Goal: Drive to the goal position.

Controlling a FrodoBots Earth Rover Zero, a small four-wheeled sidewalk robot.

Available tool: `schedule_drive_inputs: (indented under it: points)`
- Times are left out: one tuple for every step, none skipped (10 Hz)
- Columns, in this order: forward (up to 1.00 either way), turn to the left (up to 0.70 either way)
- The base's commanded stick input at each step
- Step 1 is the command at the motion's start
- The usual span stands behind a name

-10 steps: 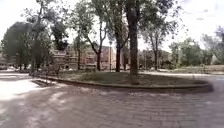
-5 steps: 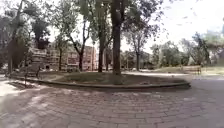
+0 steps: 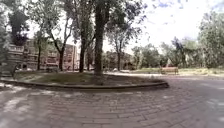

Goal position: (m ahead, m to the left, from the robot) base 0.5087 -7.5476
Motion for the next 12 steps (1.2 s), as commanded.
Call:
schedule_drive_inputs:
  points:
    - [0.00,-0.85]
    - [0.00,-0.85]
    - [0.00,-0.85]
    - [0.00,-0.85]
    - [0.00,-0.85]
    - [0.00,-0.85]
    - [0.00,-0.85]
    - [0.00,-0.85]
    - [0.00,-0.85]
    - [0.00,-0.85]
    - [0.00,-0.85]
    - [0.00,-0.85]
